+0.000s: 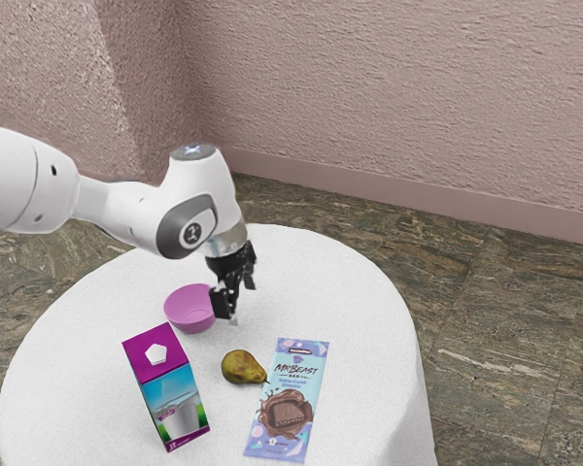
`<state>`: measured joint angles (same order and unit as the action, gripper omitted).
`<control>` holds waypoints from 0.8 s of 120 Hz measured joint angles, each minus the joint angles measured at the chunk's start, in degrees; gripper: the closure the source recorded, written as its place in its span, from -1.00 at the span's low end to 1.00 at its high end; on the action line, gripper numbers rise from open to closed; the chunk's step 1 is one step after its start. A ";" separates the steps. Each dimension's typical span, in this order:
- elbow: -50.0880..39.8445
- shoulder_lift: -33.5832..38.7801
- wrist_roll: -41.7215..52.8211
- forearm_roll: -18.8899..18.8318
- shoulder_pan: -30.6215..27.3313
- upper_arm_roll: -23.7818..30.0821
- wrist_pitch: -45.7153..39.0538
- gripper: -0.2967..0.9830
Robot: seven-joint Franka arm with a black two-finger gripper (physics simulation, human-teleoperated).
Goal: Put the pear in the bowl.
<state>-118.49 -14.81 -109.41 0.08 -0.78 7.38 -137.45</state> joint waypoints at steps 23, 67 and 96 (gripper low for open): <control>-5.59 2.24 -6.46 0.87 0.11 1.93 -2.50 -0.54; -10.90 5.26 -9.59 0.93 0.07 2.38 -7.26 -0.54; -11.16 5.09 -10.04 0.89 0.05 2.89 -5.95 -0.54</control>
<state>-129.65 -9.72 -119.45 0.97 -0.74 10.27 -143.40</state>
